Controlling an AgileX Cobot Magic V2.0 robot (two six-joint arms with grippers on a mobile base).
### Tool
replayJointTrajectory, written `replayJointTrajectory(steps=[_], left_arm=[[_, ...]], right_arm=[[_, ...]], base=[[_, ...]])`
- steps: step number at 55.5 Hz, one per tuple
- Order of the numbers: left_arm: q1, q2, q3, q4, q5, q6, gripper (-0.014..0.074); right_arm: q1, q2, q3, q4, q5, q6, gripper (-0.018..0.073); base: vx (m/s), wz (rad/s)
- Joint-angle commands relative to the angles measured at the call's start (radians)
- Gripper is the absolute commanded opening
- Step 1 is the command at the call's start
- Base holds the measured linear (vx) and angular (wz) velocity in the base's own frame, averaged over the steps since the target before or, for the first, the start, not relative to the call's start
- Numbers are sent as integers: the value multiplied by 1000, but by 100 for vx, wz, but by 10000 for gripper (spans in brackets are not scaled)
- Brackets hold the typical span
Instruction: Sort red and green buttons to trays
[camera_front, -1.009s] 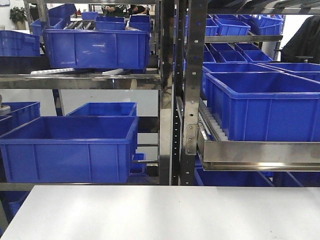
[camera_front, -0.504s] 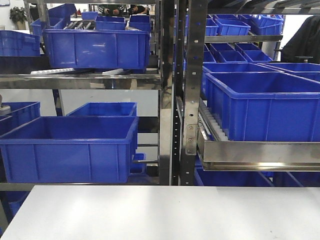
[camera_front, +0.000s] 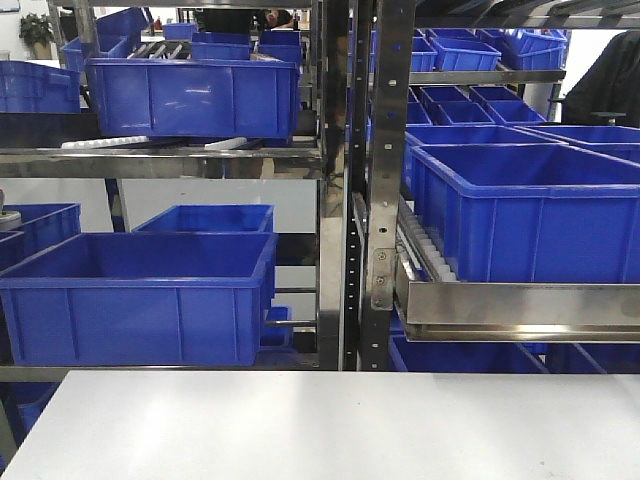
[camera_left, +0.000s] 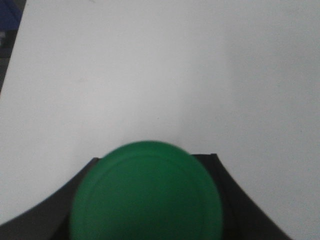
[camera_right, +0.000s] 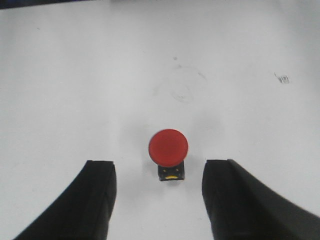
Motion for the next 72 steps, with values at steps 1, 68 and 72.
replayJointTrajectory(steps=[1,68,72], left_arm=[[2,-27,-16,-8,-68,0,261],[2,-27,-16,-7,-103,0,0],[2,-27,-16,-7,-102,0,0]], right_arm=[[-43,70,-78,-17,-12,14,457],[-59,670,-239,14,-137,-194,481],[-59,670,-239,44,-120,-200,481]], base=[[0,0],[0,0],[0,0]])
